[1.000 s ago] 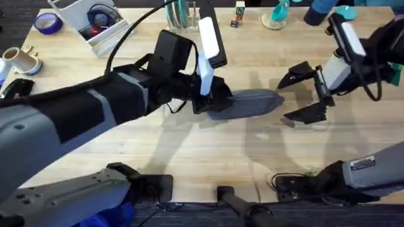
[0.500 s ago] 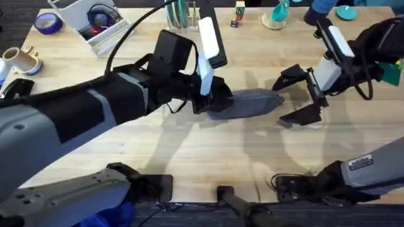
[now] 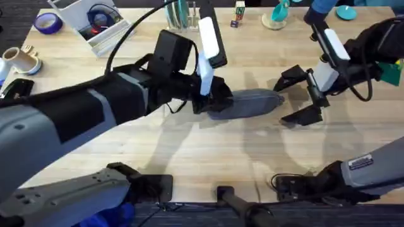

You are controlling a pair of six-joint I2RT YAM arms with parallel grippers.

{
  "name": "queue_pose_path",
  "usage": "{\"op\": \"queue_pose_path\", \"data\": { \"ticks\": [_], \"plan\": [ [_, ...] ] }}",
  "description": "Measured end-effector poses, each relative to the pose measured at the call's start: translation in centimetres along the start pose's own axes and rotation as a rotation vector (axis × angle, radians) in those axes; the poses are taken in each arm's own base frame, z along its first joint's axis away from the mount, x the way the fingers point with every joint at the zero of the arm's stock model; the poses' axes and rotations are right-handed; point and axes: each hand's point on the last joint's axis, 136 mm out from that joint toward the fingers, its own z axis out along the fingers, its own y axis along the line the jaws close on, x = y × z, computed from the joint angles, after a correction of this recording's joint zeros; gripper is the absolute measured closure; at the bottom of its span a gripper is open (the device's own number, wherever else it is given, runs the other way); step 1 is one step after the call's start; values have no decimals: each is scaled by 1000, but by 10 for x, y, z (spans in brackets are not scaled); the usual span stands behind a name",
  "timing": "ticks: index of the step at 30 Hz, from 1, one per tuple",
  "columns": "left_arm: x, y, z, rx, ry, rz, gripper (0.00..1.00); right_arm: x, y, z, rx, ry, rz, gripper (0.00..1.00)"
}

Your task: Unzip the bag, pick up the pens from the table one at a time and place them inside, then zip the bag closed.

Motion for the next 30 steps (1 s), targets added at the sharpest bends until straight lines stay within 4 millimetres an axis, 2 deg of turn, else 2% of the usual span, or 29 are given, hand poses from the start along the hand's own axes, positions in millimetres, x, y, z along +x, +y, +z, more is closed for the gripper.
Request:
{"op": "queue_pose_path", "data": {
  "ticks": [30],
  "plan": [
    [0, 0, 0, 0, 0, 0, 959, 0, 0, 0, 1, -1, -1, 5]
  ]
}}
